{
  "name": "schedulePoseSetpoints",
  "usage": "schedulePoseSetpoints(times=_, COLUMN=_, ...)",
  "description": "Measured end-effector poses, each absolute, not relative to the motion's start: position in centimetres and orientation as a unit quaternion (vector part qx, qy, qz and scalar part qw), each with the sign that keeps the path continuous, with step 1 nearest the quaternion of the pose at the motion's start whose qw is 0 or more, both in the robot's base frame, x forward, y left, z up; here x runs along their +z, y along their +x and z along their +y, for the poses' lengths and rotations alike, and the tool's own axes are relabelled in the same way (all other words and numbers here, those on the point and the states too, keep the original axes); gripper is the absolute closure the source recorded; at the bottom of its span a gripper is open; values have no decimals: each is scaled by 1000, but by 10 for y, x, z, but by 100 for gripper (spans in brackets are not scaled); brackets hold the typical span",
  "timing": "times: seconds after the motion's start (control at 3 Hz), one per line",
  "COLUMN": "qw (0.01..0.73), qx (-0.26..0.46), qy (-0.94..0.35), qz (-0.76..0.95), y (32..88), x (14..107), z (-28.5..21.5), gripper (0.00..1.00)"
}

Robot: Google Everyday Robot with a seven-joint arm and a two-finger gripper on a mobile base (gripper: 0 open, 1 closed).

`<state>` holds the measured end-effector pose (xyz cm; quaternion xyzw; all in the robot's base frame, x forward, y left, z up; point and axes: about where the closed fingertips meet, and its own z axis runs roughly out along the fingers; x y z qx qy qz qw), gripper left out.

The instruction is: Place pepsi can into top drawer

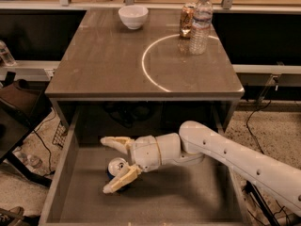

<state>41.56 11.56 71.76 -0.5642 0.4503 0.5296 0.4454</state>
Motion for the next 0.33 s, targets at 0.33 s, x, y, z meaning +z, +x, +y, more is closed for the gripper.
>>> schedulePoseSetpoints(times=0.33, qw=445, qx=530, qy=-564, qz=450, y=416, x=718, z=116, gripper=0)
